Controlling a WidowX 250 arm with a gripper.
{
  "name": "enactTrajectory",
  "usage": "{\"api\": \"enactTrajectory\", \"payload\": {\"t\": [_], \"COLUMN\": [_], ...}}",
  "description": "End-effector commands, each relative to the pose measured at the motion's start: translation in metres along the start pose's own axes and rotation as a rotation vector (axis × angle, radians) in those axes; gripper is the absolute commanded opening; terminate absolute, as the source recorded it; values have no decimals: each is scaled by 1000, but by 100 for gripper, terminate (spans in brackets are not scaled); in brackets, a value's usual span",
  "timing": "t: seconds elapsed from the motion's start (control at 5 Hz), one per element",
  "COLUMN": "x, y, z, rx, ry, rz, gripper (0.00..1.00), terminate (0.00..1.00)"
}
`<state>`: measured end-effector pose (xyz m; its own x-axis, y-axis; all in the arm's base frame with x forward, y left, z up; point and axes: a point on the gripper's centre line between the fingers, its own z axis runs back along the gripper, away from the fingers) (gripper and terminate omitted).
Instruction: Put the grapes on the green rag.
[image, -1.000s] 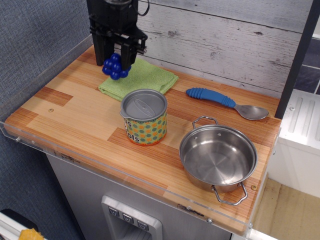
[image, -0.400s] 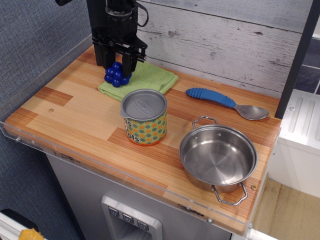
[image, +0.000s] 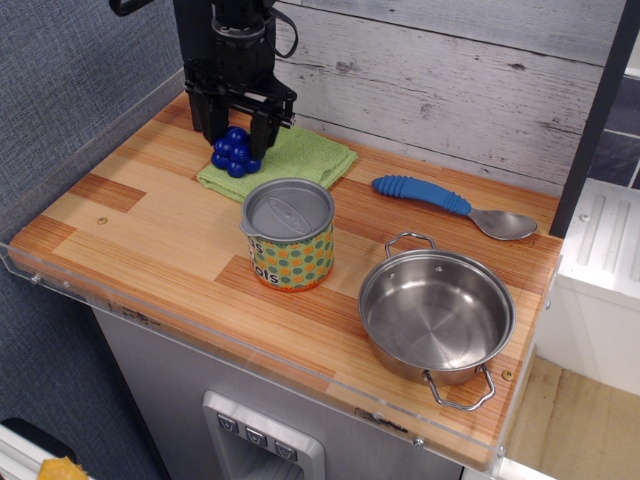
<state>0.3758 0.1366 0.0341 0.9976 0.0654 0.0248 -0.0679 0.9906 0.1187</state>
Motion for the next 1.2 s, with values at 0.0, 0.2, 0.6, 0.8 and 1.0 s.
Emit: {"api": "enactTrajectory", "payload": {"t": [0.0, 0.2, 0.6, 0.8, 1.0], "x": [-7, -8, -30, -52, -74], "y": [10, 10, 9, 14, 13], "z": [47, 62, 88, 99, 109], "rx": [8, 32, 28, 43, 36], "ry": [-100, -102, -54, -37, -11], "rz": [32, 32, 16, 15, 24], "gripper": [100, 100, 100, 100, 100], "terminate": [0, 0, 0, 0, 0]}}
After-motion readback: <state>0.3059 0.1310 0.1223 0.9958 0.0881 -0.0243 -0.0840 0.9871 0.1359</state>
